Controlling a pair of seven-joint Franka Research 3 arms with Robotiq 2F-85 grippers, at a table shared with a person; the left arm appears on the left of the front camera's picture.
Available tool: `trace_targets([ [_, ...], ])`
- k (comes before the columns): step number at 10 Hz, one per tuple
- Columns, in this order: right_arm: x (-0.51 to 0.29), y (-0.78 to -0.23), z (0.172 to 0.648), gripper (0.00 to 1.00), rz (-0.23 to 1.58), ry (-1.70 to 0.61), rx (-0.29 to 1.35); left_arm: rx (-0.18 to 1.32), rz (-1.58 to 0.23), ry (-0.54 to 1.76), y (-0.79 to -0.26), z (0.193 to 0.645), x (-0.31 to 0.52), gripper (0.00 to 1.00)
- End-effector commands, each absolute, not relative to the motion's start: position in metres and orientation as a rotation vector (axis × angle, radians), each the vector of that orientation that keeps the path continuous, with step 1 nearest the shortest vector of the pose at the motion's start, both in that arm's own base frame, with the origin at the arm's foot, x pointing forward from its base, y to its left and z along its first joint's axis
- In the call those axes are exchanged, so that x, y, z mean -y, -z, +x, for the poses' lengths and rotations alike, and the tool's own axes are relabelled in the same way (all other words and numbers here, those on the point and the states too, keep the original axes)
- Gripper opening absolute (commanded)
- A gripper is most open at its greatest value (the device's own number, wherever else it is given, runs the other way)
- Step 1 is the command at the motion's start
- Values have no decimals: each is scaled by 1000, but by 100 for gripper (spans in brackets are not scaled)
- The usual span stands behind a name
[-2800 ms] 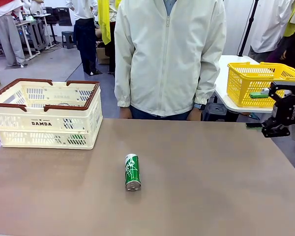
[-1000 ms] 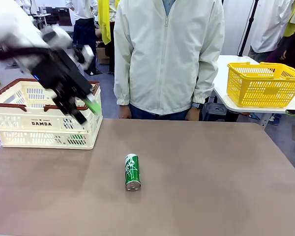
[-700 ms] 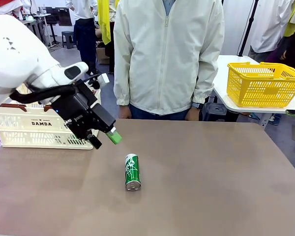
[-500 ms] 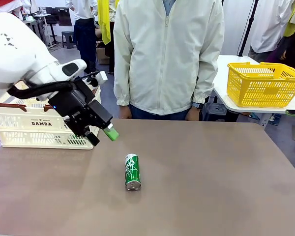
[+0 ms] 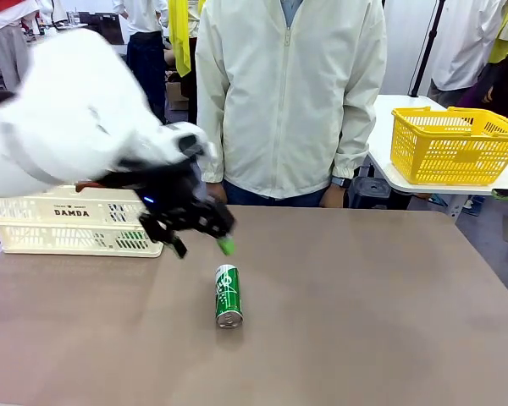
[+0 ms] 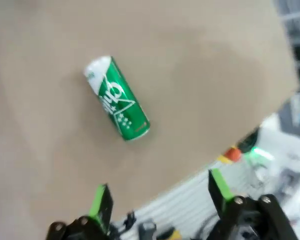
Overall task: Place the drinks into the Shopping basket.
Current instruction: Pick up one drink and place it into the Shopping basket.
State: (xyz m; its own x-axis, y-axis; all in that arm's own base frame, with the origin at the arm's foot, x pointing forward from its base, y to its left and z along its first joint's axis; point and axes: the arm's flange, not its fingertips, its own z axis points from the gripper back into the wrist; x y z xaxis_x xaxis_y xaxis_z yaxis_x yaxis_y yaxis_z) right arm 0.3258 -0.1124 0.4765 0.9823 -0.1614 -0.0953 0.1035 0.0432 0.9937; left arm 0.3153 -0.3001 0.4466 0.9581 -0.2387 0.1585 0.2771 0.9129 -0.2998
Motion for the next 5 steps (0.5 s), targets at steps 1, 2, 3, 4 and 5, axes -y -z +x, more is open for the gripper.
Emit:
trace_targets([
  [1,112,-481,327,100,1518,224,43,45,-65,30,-429,344,360,100],
  [2,112,-481,327,100,1518,224,43,46,-24,-35,-419,349,367,100],
  [3,112,-481,327,100,1518,224,43,72,19,-107,-413,355,367,100],
  [4,112,-481,327,100,1518,224,43,86,16,-169,-410,362,363,100],
  [5,112,-481,327,100,1518,224,43,126,-50,12,-404,334,350,100],
])
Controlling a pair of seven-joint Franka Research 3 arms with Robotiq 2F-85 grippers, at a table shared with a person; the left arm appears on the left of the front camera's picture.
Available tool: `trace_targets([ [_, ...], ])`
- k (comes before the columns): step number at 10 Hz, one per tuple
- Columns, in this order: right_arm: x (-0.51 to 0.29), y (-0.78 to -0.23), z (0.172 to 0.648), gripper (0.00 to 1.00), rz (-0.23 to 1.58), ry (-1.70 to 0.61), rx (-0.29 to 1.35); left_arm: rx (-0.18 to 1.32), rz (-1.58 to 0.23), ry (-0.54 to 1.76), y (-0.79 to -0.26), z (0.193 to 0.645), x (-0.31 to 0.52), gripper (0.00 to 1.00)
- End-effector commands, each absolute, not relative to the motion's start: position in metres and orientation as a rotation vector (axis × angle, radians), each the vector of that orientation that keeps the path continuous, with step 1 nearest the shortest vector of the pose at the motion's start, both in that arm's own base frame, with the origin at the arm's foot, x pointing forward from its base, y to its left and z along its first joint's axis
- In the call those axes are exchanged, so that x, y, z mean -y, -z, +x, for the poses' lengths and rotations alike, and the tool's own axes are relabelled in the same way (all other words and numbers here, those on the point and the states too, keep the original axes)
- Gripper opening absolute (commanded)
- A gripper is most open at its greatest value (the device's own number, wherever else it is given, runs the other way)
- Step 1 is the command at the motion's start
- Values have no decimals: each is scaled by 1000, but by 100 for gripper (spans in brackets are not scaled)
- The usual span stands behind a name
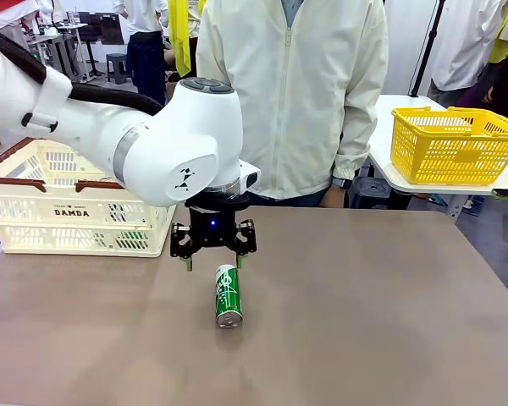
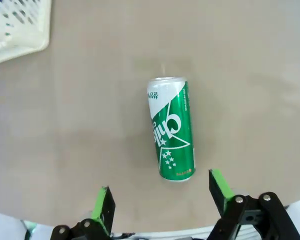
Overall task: Place the drinks into the Shopping basket.
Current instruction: Pick up one drink and place it into the Shopping basket.
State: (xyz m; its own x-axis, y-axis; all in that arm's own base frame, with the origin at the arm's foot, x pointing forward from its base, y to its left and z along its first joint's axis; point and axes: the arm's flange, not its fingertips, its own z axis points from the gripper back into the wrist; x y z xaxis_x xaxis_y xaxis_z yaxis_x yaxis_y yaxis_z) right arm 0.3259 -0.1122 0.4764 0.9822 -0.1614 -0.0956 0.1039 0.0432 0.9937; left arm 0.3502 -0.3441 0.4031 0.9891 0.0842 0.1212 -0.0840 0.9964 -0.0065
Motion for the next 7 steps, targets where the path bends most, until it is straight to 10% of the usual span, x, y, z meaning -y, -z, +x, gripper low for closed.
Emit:
trace_targets([
  [1,112,-481,327,100,1518,224,43,126,-50,12,-404,334,350,100],
  [7,112,-481,327,100,1518,224,43,102,-88,-36,-335,372,341,100],
])
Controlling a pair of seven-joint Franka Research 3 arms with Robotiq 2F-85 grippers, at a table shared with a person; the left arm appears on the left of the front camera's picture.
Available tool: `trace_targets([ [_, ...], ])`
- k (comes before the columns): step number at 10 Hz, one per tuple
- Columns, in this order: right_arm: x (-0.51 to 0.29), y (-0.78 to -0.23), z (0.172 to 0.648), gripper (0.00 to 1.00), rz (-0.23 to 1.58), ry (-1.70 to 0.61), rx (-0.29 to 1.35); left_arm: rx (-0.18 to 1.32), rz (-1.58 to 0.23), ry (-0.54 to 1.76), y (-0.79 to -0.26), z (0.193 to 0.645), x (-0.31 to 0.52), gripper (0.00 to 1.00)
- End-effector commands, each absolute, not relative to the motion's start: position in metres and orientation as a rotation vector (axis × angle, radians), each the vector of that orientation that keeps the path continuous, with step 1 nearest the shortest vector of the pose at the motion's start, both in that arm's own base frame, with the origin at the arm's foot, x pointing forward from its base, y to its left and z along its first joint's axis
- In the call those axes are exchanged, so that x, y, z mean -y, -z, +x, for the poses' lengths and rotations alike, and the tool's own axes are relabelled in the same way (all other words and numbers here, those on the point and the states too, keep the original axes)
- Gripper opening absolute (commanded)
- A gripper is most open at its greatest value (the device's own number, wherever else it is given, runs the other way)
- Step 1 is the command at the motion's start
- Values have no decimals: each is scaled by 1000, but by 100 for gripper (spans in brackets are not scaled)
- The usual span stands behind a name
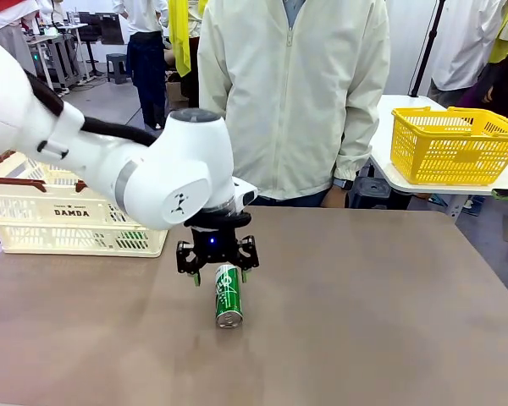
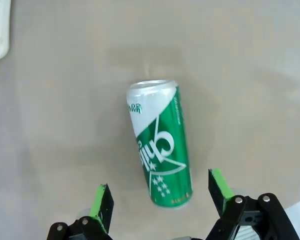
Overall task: Place the drinks into the Shopping basket.
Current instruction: Pick up one drink and place it into the Shopping basket.
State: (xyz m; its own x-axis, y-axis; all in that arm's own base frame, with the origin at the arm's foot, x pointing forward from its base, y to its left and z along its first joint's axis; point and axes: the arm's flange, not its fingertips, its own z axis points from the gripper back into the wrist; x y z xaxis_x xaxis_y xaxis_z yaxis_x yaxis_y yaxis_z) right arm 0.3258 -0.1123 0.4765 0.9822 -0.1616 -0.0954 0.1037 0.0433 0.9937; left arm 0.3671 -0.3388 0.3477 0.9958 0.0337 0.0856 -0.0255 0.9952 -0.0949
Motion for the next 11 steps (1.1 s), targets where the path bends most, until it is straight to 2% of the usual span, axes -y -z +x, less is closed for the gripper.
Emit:
trace_targets([
  [1,112,-481,327,100,1518,224,43,97,-95,-35,-321,377,345,100],
  [4,112,-481,327,100,1518,224,43,93,-85,-19,-285,384,359,100],
  [7,112,-481,327,100,1518,224,43,115,-54,-37,-280,389,361,100],
  [8,112,-481,327,100,1518,224,43,124,-41,-38,-279,389,361,41],
  [9,112,-481,327,100,1518,224,43,133,-36,-40,-279,389,362,0],
  [11,112,-481,327,100,1518,224,43,159,-29,-40,-279,390,362,0],
])
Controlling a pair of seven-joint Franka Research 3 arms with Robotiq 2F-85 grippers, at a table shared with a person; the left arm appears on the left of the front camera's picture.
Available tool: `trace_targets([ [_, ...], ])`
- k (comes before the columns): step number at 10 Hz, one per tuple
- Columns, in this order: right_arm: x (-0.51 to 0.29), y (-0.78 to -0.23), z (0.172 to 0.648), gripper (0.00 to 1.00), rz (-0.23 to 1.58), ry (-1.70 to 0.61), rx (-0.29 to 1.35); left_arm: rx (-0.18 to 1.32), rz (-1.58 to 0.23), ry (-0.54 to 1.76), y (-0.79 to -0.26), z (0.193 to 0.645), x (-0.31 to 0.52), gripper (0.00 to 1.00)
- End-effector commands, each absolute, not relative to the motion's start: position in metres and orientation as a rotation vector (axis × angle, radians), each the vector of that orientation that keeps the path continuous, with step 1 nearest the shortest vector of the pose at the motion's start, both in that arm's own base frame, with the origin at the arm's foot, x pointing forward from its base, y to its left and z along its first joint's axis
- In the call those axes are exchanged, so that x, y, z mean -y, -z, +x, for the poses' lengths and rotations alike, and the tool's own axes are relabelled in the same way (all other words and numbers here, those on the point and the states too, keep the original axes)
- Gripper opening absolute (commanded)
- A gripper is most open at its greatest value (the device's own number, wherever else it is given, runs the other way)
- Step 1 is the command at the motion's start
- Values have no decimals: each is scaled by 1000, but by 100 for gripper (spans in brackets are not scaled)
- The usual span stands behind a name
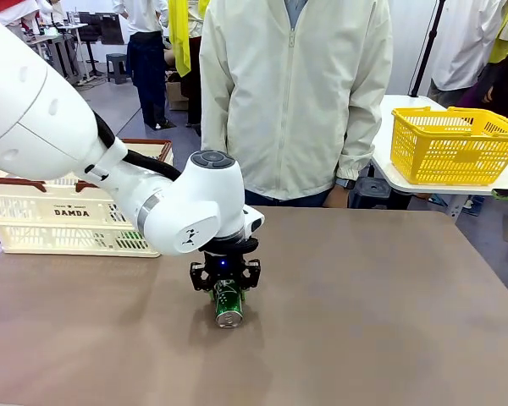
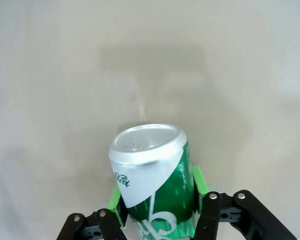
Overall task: Place the drinks into the Shopping basket.
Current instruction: Pick up one drink and place it into the Shopping basket.
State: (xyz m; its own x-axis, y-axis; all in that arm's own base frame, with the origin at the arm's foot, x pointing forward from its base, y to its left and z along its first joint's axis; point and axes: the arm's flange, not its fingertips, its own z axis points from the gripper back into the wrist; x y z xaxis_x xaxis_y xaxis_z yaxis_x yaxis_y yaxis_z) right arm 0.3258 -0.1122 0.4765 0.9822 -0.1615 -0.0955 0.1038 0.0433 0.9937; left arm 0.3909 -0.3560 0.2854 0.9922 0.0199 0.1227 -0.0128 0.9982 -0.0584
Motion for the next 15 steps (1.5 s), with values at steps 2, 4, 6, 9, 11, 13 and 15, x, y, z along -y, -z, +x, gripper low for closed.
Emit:
trace_targets([
  [2,112,-481,327,100,1518,224,43,161,-26,-34,-281,390,361,0],
  [4,112,-481,327,100,1518,224,43,162,-35,-23,-288,389,357,0],
  [6,112,-481,327,100,1518,224,43,157,-98,49,-340,391,337,0],
  [9,112,-481,327,100,1518,224,43,214,-199,164,-475,407,293,0],
  [11,112,-481,327,100,1518,224,43,266,-273,317,-552,405,251,0],
  [13,112,-481,327,100,1518,224,43,346,-198,348,-578,373,208,0],
  [15,112,-481,327,100,1518,224,43,320,-225,341,-591,386,226,0],
])
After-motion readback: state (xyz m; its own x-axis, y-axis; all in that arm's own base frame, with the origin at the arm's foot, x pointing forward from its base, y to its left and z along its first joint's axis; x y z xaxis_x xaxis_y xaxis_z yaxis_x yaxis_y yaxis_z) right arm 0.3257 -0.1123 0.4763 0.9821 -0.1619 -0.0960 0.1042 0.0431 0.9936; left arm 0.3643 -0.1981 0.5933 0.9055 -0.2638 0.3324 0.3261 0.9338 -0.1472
